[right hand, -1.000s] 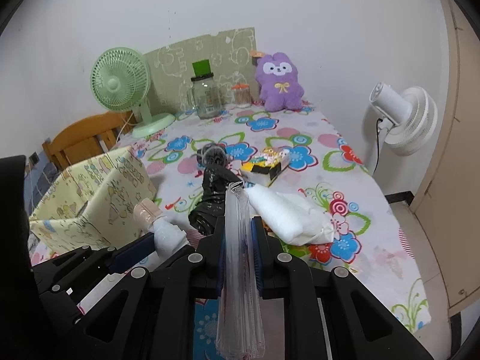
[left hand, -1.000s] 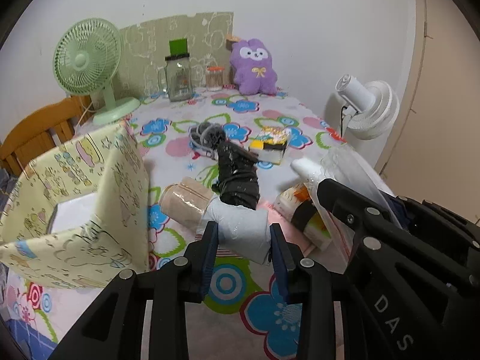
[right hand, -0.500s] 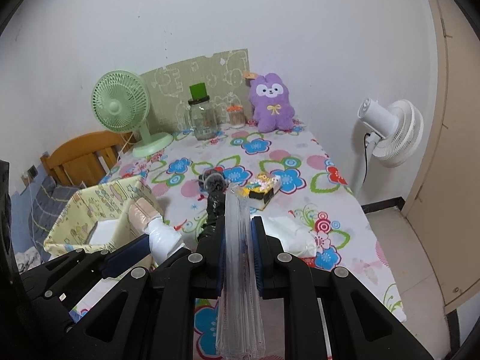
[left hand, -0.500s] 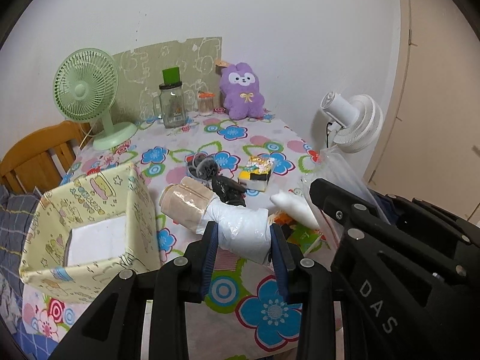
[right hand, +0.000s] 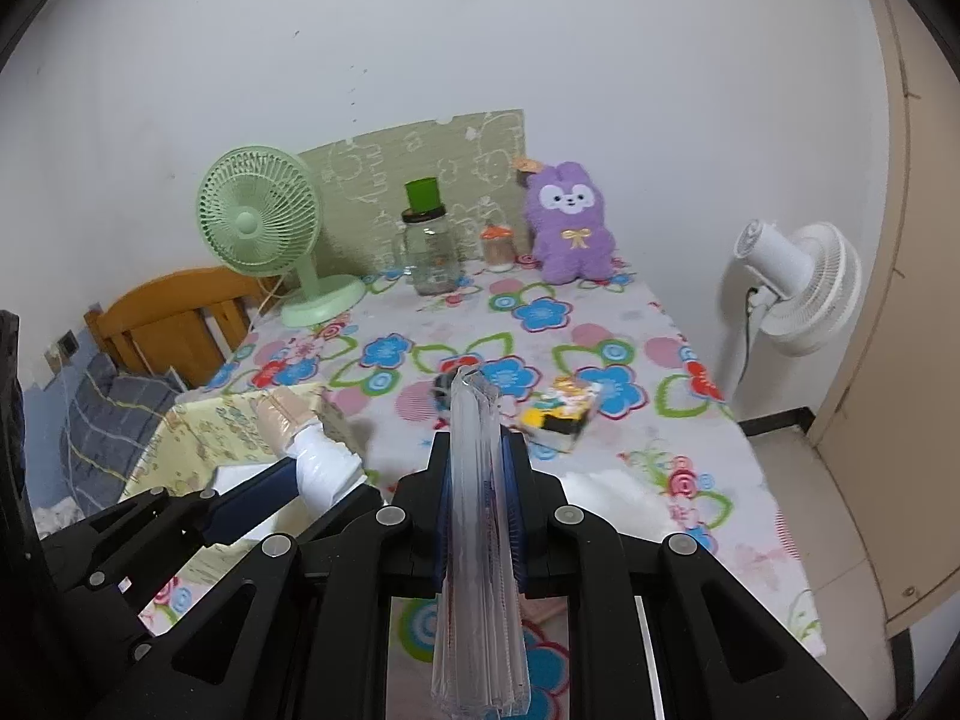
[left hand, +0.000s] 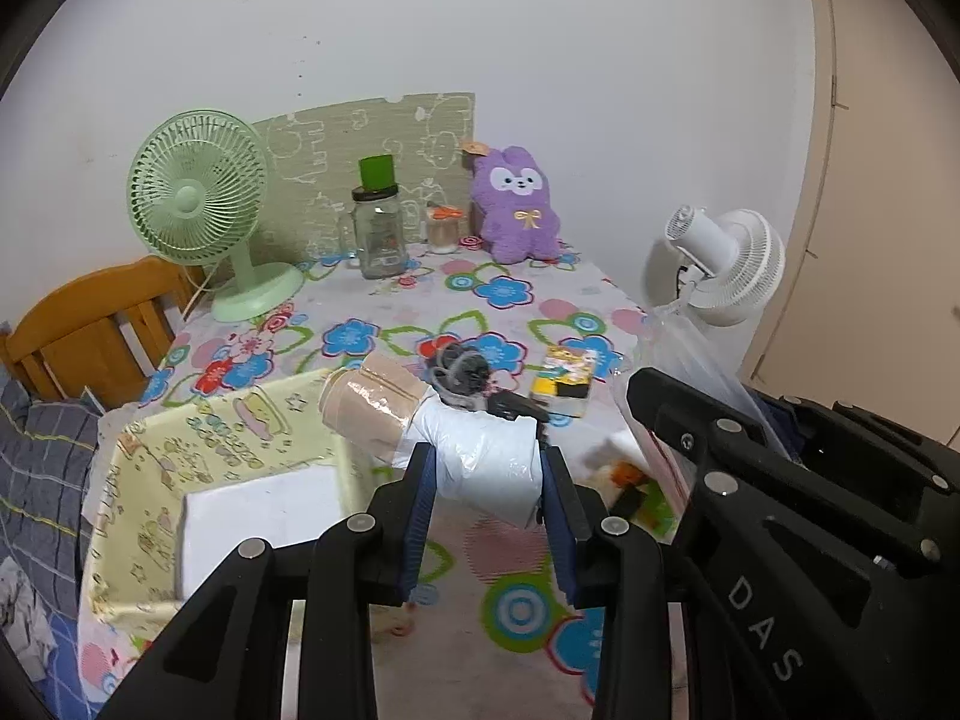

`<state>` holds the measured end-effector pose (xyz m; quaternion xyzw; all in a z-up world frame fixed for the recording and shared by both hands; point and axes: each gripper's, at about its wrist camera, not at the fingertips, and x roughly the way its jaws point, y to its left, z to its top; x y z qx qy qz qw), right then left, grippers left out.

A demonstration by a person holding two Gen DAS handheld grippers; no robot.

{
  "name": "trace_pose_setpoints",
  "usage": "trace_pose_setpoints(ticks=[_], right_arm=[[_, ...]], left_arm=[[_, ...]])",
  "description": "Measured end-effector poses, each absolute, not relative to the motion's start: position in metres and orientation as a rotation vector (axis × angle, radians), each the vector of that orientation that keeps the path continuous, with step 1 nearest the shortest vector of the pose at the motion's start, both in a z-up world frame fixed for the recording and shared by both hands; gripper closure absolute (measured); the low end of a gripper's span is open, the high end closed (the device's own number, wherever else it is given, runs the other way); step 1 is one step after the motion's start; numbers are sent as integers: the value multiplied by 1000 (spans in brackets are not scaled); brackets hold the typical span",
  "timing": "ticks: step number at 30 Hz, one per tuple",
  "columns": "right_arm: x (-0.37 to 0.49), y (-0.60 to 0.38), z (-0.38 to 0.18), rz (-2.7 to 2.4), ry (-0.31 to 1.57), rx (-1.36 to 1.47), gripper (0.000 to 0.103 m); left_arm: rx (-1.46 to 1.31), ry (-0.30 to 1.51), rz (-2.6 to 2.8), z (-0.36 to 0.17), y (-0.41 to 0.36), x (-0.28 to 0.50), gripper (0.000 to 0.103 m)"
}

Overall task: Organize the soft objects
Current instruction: 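Carry the roll in the left gripper and tube in the right toward the fabric box, then lower both held items into the fabric box and open both grippers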

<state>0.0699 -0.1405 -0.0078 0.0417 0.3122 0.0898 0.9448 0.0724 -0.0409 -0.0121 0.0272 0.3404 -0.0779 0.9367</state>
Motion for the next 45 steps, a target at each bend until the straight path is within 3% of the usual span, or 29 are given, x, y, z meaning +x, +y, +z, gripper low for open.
trace_pose_setpoints(ticks=[28,45], right_arm=[[107,-22,-16,335,695,62,84],[135,19,-51,384,801,42,85]], left_arm=[[45,775,-24,-35,69,95,68],[87,826,47,-67,101,113,63]])
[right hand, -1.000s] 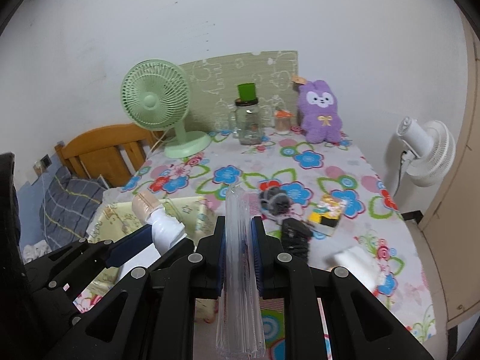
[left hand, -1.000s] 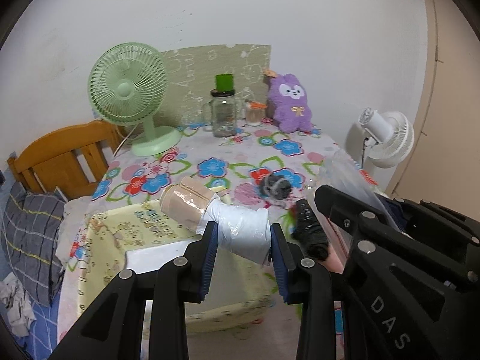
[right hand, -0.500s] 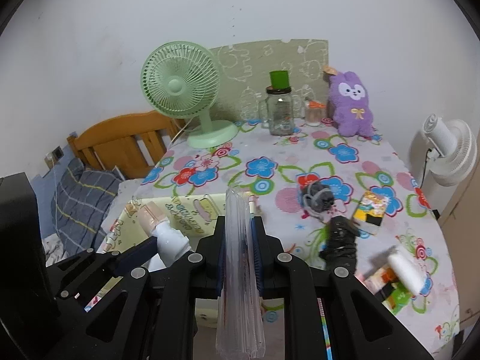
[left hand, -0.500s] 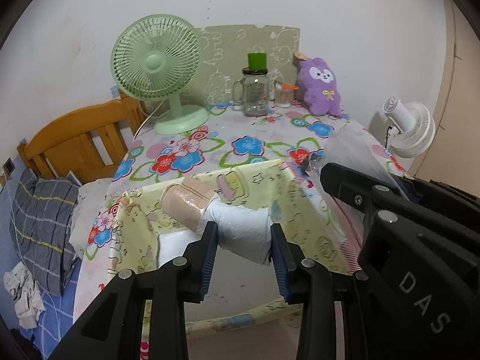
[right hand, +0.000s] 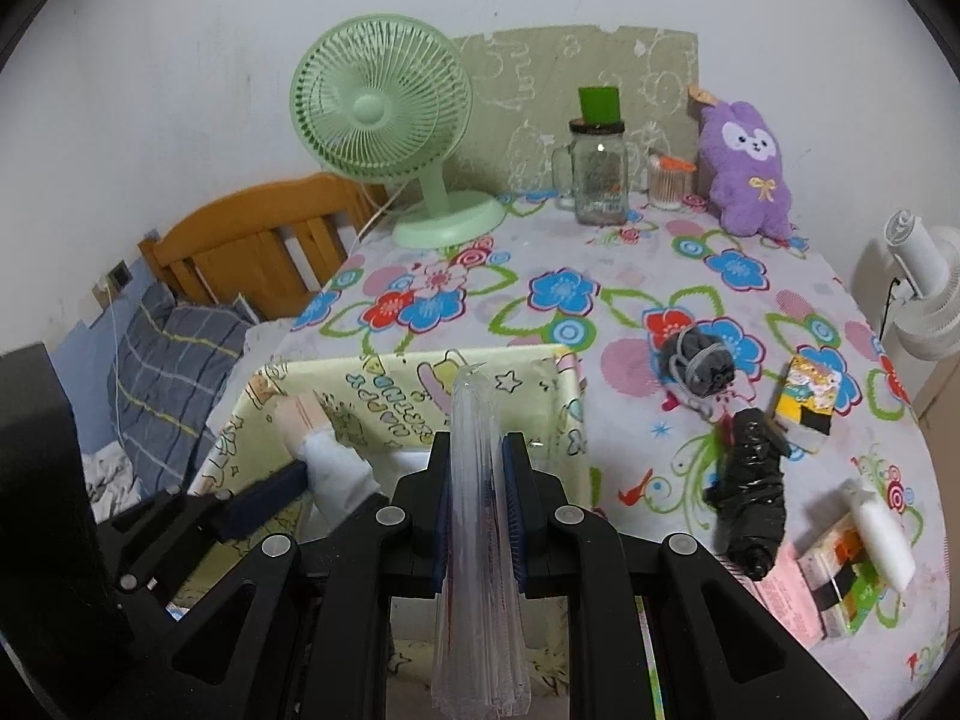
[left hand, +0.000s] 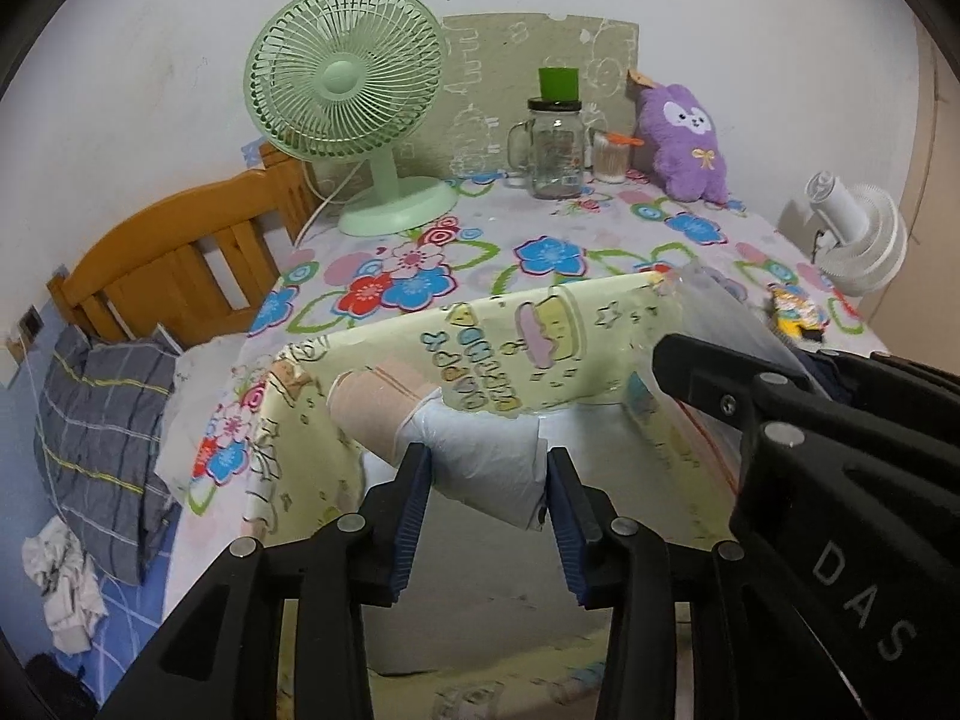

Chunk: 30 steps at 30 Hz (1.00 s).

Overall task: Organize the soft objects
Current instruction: 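Lower both held items into the fabric box and open both grippers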

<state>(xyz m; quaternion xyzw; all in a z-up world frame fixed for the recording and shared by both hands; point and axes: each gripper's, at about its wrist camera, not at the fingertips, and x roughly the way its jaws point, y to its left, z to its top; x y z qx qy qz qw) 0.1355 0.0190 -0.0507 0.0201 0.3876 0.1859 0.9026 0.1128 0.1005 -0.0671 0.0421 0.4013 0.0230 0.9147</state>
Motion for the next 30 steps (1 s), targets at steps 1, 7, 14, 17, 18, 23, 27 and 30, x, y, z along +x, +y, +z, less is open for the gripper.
trace_pose_setpoints(ticks=[1,7,14,17,18,23,27,30], right_arm=[[137,21,-53,384,807,38,85],[140,28,-60,372,831,14,84],[143,32,-63,363,840,-5,69],[141,30,-60,355,820,-16,43],[139,29,-57,365,805,-13,40],[130,22,-47,342,759,-30,29],[124,15,-41,331,742,-29,24],[118,9,-36,328,725,-29,19]], left_arm=[[92,826,46,-68,102,114,62],[112,849,43,-75,108,121,61],[105,850,43,-75,111,123,47],[67,820,30,-69,113,119,27],[60,807,26,-66,113,117,24],[74,793,36,-56,107,112,18],[68,793,30,-51,102,108,18],[59,775,29,-45,99,102,10]])
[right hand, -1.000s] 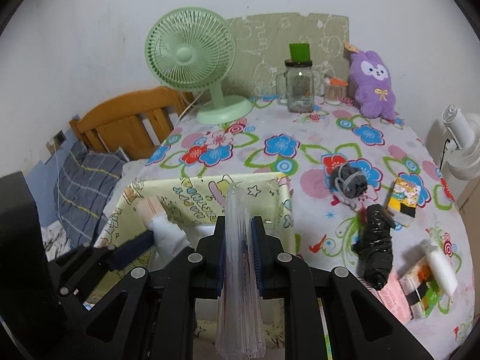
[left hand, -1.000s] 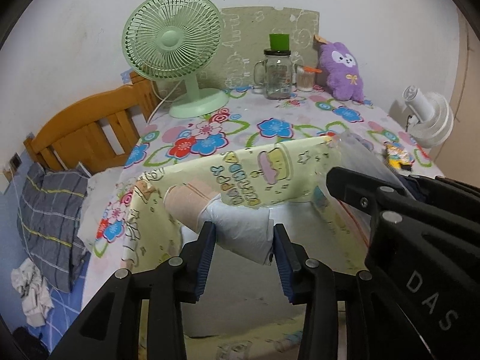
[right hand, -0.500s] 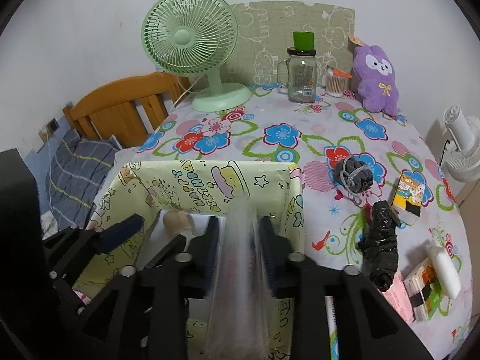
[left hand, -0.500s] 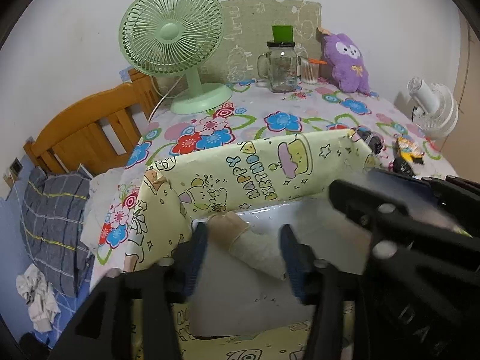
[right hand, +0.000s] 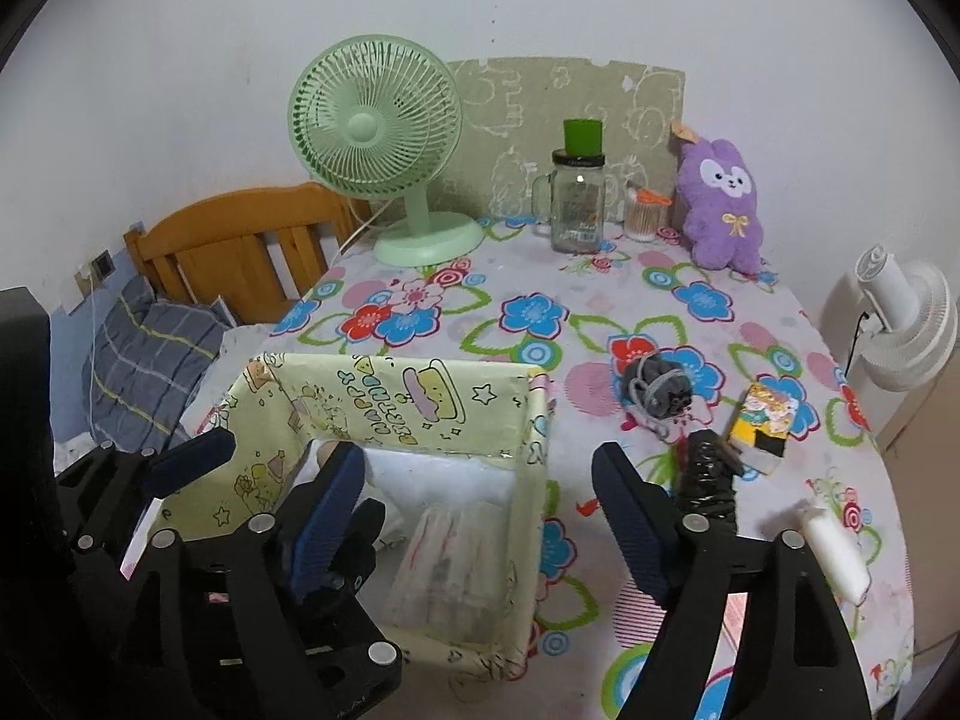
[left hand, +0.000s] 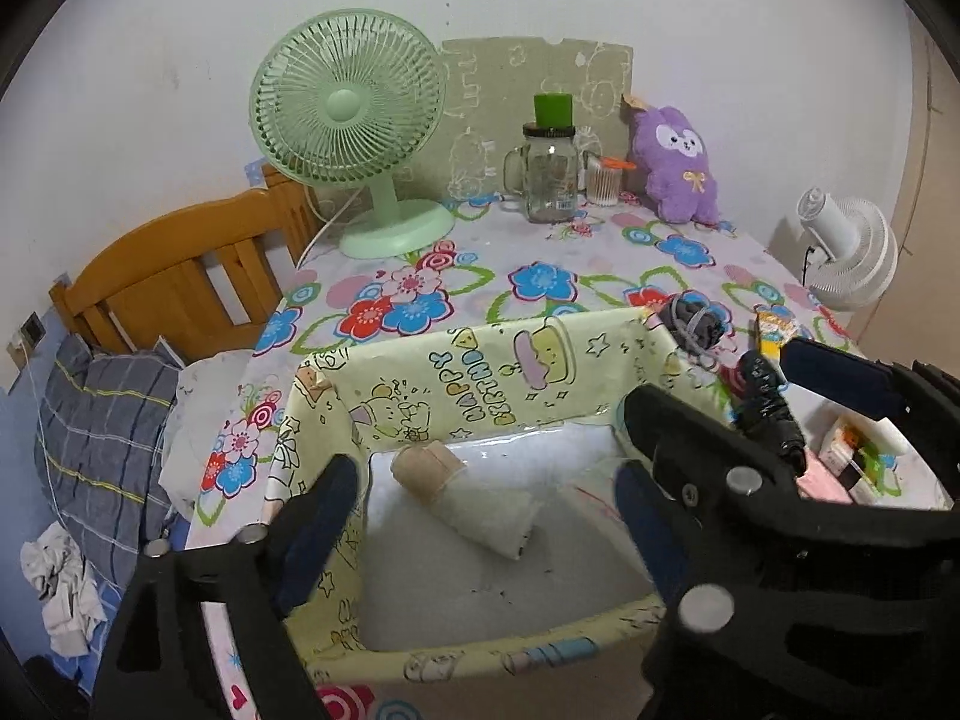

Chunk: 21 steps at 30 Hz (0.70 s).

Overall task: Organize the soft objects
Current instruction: 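Lower both held items into the fabric box and open both grippers, then move both tools back toward the white foam sheet and green tissue pack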

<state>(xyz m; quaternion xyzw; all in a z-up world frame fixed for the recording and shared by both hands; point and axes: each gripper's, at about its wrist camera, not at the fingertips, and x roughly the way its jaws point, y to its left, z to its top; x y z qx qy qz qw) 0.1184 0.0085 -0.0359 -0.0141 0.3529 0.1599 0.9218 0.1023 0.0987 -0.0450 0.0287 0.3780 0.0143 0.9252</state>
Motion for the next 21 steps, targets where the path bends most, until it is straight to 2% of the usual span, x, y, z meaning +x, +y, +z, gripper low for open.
trace_pose_setpoints(ticks=[9,21], right_arm=[[99,-8,-21,308,668,-28,10],[76,-46,-4,299,614,-11,10]], left_arm=[[69,722,25,-28,82,84,8],[68,680,-16,-12,46,66,8]])
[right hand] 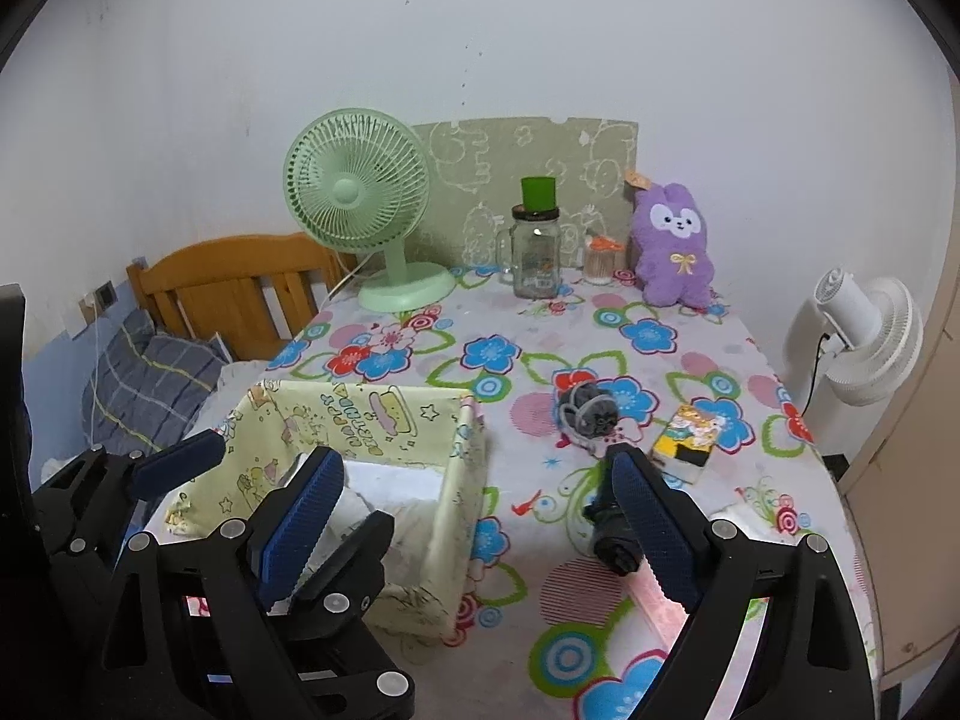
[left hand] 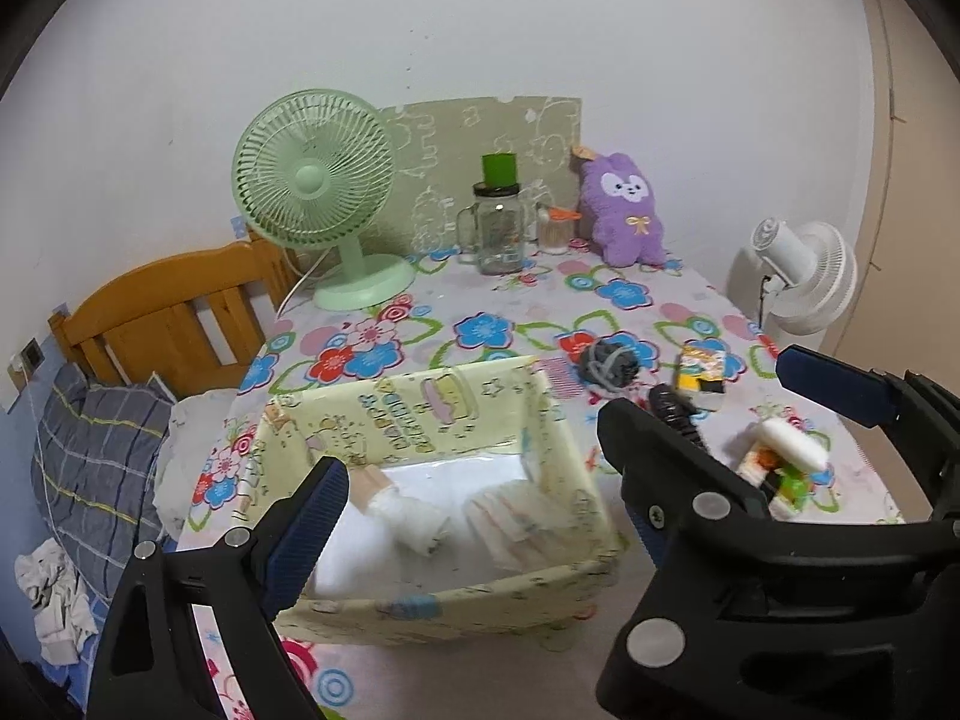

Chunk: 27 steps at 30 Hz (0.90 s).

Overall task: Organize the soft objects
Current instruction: 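Move both tools back toward the white foam sheet and green tissue pack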

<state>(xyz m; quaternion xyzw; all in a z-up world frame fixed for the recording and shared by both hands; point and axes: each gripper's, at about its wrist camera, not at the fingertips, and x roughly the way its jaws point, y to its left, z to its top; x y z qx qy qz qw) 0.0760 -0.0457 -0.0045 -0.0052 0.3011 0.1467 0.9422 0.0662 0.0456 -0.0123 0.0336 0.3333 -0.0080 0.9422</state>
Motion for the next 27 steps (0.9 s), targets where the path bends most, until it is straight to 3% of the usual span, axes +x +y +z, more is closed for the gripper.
trace_pose_setpoints(ticks=[27], right_arm=[[55,-136,1,242,558,-15,9]], left_arm=[[66,627,-69,-7,-48,49,4]])
